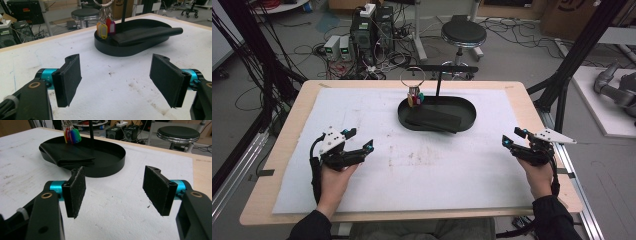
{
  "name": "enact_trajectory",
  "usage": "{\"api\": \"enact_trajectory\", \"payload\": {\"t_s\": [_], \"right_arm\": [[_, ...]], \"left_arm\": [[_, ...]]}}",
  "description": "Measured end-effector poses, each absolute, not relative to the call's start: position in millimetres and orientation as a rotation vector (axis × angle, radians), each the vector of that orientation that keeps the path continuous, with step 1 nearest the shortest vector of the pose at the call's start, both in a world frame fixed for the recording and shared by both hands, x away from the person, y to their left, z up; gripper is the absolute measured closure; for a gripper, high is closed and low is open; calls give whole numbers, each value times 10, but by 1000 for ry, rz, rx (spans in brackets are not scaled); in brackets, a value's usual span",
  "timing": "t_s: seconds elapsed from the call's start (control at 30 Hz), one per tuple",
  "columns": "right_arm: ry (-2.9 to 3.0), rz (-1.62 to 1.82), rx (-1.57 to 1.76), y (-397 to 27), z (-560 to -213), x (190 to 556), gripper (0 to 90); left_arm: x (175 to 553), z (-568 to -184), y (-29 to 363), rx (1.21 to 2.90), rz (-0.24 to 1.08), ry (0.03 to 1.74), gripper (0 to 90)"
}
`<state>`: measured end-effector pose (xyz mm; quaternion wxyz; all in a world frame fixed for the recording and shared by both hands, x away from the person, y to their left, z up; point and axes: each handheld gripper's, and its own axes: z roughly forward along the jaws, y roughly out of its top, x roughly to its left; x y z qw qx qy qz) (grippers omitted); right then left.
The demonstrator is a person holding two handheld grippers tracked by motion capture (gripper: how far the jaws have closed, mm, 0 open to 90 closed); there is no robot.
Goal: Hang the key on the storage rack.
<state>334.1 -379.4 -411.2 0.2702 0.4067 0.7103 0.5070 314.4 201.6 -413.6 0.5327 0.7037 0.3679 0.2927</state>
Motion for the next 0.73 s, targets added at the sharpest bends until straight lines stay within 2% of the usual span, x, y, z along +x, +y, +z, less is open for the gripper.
{"api": "enact_trajectory", "payload": {"t_s": [0.73], "right_arm": [[1919, 1346, 1108, -3849, -4165, 3292, 344]], "left_arm": [[3211, -4101, 2000, 1677, 713, 891, 251]]}}
